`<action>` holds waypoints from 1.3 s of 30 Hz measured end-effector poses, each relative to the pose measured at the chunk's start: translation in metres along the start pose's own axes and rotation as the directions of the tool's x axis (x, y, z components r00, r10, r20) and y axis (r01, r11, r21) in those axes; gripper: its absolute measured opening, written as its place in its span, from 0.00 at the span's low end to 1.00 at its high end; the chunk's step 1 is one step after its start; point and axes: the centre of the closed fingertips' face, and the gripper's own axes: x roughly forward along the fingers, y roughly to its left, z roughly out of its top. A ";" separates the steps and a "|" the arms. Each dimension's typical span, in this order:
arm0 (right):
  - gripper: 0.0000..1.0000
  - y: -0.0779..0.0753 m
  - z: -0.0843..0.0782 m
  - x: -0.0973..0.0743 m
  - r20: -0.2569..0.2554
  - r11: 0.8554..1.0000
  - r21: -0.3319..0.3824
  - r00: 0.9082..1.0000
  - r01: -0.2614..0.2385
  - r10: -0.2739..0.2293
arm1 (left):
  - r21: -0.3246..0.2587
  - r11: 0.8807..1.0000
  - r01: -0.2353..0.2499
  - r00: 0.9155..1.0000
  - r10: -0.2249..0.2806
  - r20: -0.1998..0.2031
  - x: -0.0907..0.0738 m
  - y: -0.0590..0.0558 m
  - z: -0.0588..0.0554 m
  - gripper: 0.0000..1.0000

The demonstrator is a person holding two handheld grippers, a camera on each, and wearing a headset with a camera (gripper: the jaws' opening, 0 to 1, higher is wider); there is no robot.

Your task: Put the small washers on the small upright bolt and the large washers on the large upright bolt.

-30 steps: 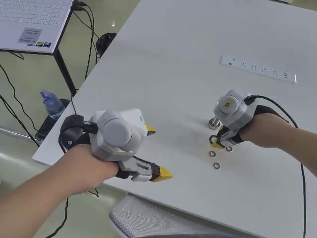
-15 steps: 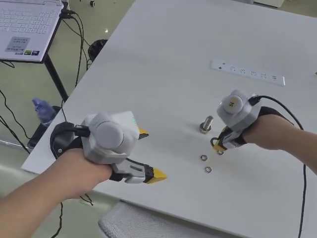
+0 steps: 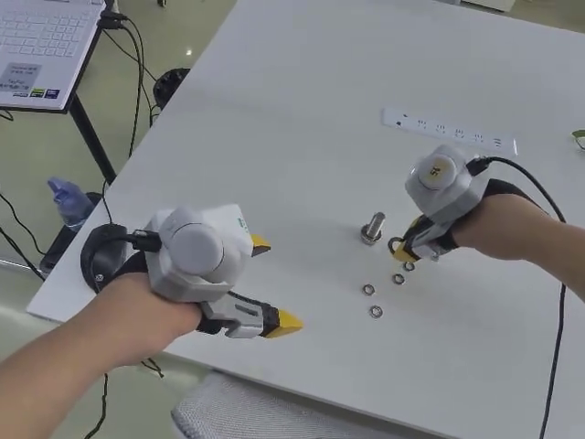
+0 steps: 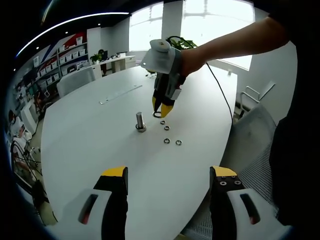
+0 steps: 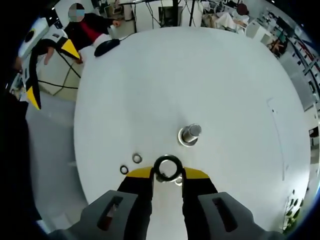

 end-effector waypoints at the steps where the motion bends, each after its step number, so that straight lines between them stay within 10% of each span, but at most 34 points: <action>1: 0.22 -0.002 0.001 -0.001 0.000 1.000 0.000 1.000 0.004 -0.004 | 0.000 1.000 -0.001 1.000 0.001 -0.001 0.000 0.000 0.000 0.65; 39: 0.22 -0.048 0.034 0.004 0.000 1.000 -0.024 1.000 0.013 -0.013 | -0.021 1.000 0.009 1.000 -0.009 0.006 0.002 -0.003 -0.001 0.64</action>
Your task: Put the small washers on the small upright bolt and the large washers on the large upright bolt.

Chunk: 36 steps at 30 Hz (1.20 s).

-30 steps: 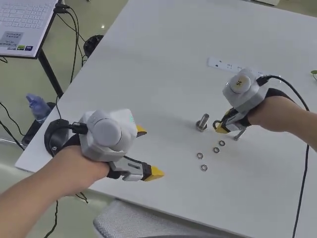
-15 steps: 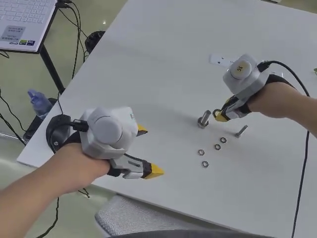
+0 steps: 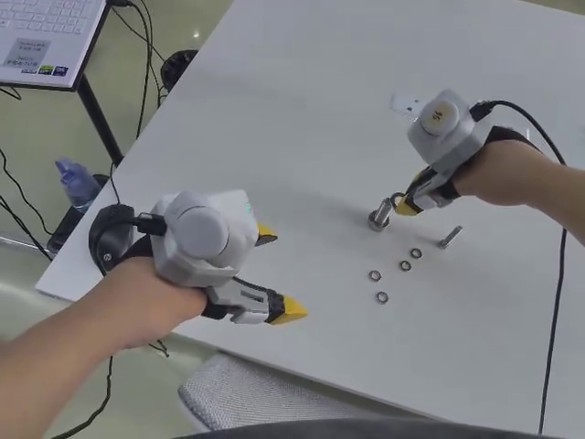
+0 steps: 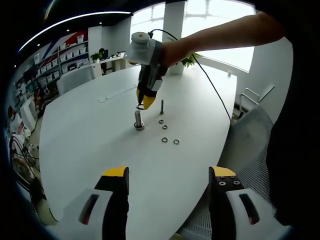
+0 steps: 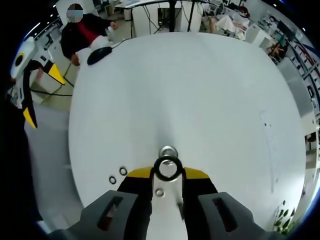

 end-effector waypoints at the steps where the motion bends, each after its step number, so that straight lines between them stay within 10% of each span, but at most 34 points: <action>1: 0.22 0.000 0.001 0.002 -0.003 1.000 -0.002 1.000 -0.001 0.001 | 0.001 1.000 -0.002 1.000 0.002 -0.003 0.000 0.000 -0.001 0.64; 36: 0.22 0.014 0.004 0.029 -0.052 0.998 -0.056 0.999 -0.016 0.013 | -0.031 0.999 -0.016 1.000 0.016 -0.014 0.001 0.002 -0.006 0.68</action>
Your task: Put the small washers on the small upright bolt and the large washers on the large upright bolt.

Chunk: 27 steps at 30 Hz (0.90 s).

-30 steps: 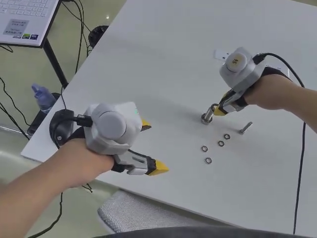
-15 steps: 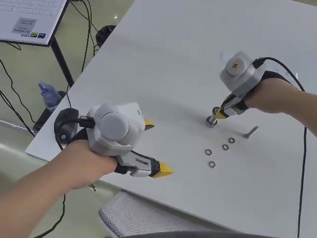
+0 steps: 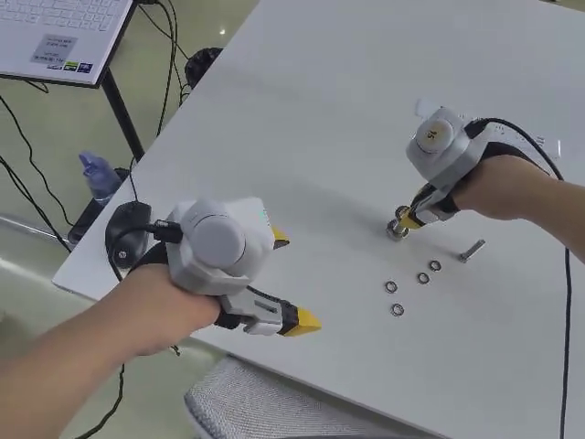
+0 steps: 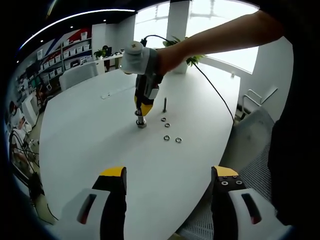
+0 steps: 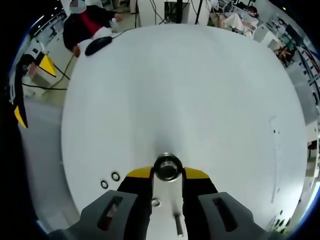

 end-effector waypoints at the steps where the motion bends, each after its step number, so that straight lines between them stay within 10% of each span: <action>1: 0.22 0.000 -0.001 0.001 -0.002 1.000 0.000 1.000 0.000 0.000 | -0.001 1.000 0.000 1.000 0.000 0.000 0.000 0.000 0.000 0.68; 27: 0.22 -0.001 -0.006 0.030 -0.010 1.000 -0.004 1.000 -0.008 0.008 | -0.016 1.000 0.007 1.000 -0.007 -0.003 0.003 0.003 -0.001 0.66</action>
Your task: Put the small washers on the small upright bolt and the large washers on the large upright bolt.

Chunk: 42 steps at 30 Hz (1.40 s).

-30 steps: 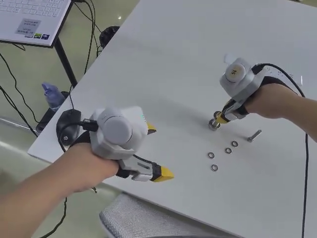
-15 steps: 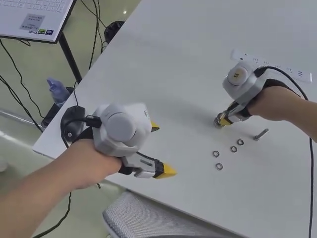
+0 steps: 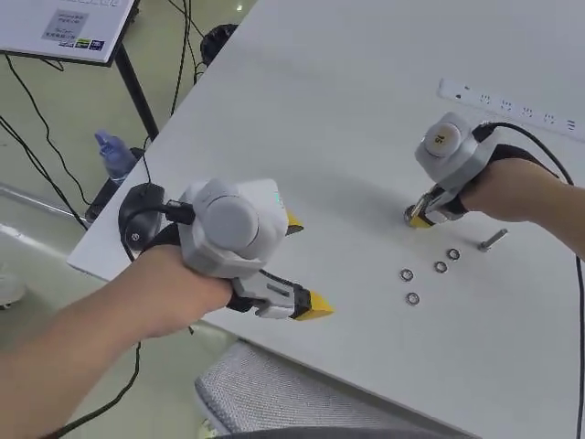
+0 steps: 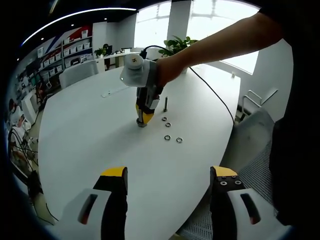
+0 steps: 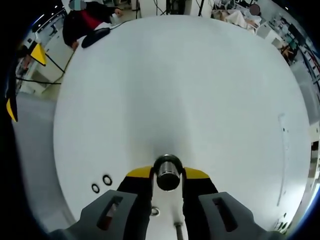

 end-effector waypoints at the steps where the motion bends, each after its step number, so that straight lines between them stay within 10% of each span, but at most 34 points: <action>1: 0.22 0.000 -0.002 0.001 -0.008 1.000 0.002 1.000 -0.003 0.003 | -0.001 1.000 0.001 1.000 -0.001 0.001 0.000 0.000 0.000 0.66; 42: 0.34 -0.008 0.008 -0.020 0.069 0.999 -0.024 0.997 -0.028 0.030 | 0.010 1.000 -0.026 1.000 0.026 0.013 -0.004 -0.005 0.004 0.70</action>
